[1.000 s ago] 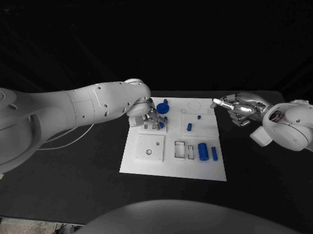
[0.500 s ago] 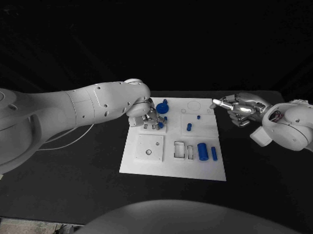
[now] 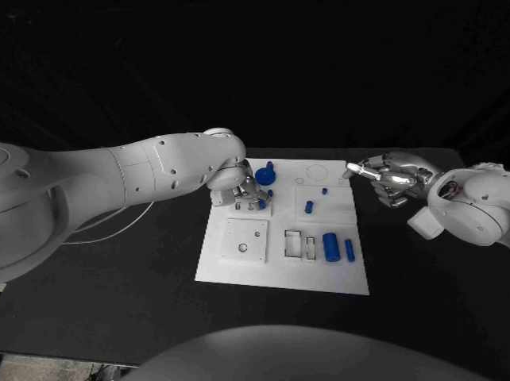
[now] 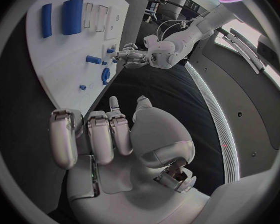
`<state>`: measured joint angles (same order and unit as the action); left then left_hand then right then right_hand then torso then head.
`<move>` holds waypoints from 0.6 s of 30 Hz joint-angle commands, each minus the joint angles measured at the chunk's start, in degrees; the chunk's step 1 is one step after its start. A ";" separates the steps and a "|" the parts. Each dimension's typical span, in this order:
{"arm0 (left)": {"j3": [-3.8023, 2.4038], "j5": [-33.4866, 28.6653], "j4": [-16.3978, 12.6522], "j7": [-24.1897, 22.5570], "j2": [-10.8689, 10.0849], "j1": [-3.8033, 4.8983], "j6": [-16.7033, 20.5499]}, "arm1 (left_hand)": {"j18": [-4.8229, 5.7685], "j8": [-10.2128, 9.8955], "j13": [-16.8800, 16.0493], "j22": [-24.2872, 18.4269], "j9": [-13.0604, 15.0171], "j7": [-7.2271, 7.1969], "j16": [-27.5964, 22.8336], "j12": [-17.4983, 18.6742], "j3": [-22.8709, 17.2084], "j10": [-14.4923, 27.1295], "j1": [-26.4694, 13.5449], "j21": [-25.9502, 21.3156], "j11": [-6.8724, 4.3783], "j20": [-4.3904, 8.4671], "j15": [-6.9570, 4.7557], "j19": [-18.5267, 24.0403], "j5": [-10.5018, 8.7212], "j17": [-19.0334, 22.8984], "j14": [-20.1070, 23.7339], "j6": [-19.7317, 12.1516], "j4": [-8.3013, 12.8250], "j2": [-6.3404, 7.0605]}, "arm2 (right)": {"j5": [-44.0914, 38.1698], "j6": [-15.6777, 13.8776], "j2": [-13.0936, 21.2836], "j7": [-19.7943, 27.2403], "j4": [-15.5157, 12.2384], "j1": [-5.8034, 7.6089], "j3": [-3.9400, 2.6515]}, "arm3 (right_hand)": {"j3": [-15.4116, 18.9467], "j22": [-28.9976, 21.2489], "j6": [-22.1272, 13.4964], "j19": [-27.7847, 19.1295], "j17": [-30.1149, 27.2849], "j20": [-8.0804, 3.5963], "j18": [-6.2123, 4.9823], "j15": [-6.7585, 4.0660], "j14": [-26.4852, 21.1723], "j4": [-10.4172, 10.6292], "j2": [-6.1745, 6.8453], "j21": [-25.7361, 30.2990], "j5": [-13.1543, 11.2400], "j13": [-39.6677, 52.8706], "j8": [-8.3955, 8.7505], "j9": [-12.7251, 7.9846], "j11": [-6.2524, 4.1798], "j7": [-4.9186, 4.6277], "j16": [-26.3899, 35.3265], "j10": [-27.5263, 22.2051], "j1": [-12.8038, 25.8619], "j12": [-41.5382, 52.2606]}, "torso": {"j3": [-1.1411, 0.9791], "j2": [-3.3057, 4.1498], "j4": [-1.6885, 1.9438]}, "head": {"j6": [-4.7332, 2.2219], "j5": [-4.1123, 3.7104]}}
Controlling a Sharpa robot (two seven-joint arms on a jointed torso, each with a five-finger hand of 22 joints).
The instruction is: Assemble the parts on the task board
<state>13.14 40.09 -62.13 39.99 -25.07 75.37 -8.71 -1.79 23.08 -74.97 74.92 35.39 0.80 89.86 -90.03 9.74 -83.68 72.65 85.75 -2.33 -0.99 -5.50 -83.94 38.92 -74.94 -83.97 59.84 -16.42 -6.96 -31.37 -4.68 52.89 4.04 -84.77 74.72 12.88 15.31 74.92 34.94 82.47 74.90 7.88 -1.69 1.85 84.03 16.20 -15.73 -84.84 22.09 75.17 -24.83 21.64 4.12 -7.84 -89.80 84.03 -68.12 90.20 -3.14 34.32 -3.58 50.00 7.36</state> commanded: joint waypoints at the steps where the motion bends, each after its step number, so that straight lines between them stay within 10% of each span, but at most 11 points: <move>1: -0.05 -0.39 -0.19 6.73 0.08 0.00 0.57 | -0.16 0.94 -15.03 7.30 1.43 -0.07 0.14 0.03 -1.19 -6.32 0.65 -0.24 -0.99 0.45 -0.48 -1.37 0.39 -15.06 -6.03 -0.83 0.08 0.54 | -0.43 1.23 -0.10 -0.17 0.06 -0.09 0.01 | -0.31 12.42 0.47 -0.42 15.10 -0.01 -0.31 -0.46 5.97 0.02 -0.08 0.20 0.33 14.83 -0.35 -0.09 -0.42 -0.13 -0.20 5.97 -0.60 -0.20 | -0.02 -0.01 -0.01 | 0.00 0.11; 18: -0.08 -0.38 -1.59 6.38 -0.95 0.03 1.87 | -0.12 4.04 -15.03 7.60 6.74 -0.53 0.14 0.03 -8.44 -6.32 2.71 -0.32 -1.47 0.88 -0.93 -1.53 1.26 -15.06 -6.03 -2.51 0.16 4.07 | -0.43 1.13 -0.14 -0.49 0.18 -0.15 0.02 | -0.38 12.40 0.78 -0.50 15.10 0.00 -0.33 -0.46 5.97 0.02 -0.10 0.26 0.45 14.83 -0.49 -0.07 -0.42 -0.13 -0.20 5.97 -0.82 -0.20 | 0.00 0.00 0.01 | 0.00 0.08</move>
<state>13.11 40.01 -63.40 39.99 -25.99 75.39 -7.55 -1.78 26.94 -74.95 74.91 41.90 0.47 89.86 -89.99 1.65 -83.98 75.43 85.75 -3.45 -0.59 -6.09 -83.93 39.92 -74.93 -83.95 57.48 -16.27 -3.49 -31.37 -4.50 52.78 3.63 -84.59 74.61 12.88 15.31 74.92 35.33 82.48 74.95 7.88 -1.69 1.86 84.04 16.20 -15.96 -84.85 22.42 75.16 -25.05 21.65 4.08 -7.86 -89.80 83.87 -68.35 90.30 -3.14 34.32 -3.58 50.00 7.47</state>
